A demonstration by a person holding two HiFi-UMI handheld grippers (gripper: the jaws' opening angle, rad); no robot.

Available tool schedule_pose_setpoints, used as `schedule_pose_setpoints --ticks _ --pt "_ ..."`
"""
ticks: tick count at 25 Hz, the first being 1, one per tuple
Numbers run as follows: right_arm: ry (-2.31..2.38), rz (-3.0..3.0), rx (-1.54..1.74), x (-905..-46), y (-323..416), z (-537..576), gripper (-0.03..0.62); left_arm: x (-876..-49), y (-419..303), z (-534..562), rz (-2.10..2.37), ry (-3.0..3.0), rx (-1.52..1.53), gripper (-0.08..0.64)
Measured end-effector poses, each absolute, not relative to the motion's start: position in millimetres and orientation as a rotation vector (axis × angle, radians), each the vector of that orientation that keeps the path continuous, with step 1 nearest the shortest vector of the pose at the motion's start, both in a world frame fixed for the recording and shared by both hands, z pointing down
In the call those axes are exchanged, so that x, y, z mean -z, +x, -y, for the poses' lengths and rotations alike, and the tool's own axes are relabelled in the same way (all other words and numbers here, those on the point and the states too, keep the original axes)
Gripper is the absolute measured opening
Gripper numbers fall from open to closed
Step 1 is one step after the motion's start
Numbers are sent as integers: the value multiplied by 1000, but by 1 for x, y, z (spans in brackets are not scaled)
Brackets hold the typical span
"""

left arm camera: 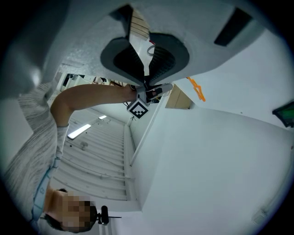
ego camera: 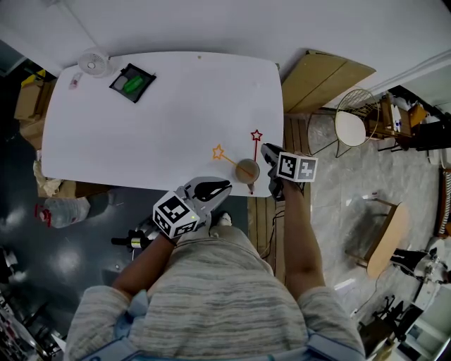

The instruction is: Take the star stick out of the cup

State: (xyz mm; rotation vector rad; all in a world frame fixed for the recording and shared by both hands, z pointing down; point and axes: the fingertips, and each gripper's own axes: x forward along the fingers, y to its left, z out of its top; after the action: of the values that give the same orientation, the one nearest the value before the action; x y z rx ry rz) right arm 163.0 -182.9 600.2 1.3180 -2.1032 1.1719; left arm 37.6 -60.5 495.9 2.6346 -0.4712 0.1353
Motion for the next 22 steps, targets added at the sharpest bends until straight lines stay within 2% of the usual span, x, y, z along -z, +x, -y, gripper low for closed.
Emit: schedule_pose_setpoints --ticks 11,19,22 --pt "1337 2340 -1089 -532 138 167 20 -495 37 58 473 2637 -126 43" --pt "1249 2409 -1026 -515 111 133 21 -493 34 60 484 2643 -118 43" --pt "1163 2416 -973 -519 97 122 90 -491 33 61 484 2651 -118 43"
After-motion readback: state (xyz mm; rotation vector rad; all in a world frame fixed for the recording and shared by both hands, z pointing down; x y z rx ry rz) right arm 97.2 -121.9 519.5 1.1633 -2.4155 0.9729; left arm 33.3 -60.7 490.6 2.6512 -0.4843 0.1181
